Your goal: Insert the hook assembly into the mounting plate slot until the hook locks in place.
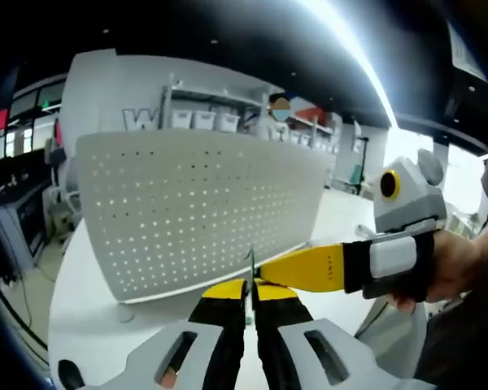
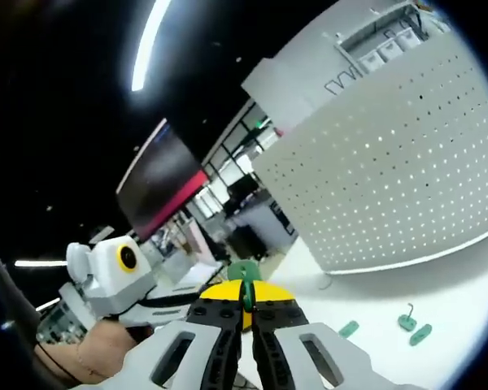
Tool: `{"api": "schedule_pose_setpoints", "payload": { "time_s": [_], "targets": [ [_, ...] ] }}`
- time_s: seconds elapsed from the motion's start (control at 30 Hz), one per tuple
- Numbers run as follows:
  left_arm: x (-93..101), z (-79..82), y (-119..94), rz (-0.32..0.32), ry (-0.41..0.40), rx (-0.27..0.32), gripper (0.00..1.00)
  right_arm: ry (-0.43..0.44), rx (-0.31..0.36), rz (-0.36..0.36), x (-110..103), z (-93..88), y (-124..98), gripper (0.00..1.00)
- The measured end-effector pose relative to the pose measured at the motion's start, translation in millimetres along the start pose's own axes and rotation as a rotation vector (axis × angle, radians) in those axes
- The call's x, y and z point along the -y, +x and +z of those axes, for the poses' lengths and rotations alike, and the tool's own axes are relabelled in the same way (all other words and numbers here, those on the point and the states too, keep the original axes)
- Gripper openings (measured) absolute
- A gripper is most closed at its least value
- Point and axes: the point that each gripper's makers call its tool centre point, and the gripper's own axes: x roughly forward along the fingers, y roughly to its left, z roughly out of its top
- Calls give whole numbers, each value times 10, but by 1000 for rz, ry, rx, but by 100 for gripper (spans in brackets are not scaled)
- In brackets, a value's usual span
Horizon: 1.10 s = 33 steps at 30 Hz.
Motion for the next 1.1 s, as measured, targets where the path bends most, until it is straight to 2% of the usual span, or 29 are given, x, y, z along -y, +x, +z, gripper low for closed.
{"api": "schedule_pose_setpoints", "payload": {
  "time_s": [0.23, 0.33, 0.53, 0.6, 0.73, 0.97, 1.1],
  "targets": [
    [7, -24, -24, -22, 2, -4, 3, -3, -17, 8, -8, -34, -7, 0],
    [37, -26, -50, -40, 77, -10, 4, -32, -26, 14, -46, -52, -23, 0],
    [18, -55, -50, -43, 45, -18, 6, -49, -46, 27, -61, -93, -6, 0],
    [-14, -85, -53, -25, 24, -30, 13, -74, -55, 18, -44, -105, -3, 0],
    [-37, -91, -72, -18, 8, -14, 23, -129, -62, 6, -19, -94, -9, 0],
    [-44, -132, -46, -17, -23, -27, 53, -211, -63, -31, 89, -52, -27, 0],
    [-35, -267, -3, -20, -6, -87, 73, -225, -36, -59, 172, 29, -50, 0]
  ]
}}
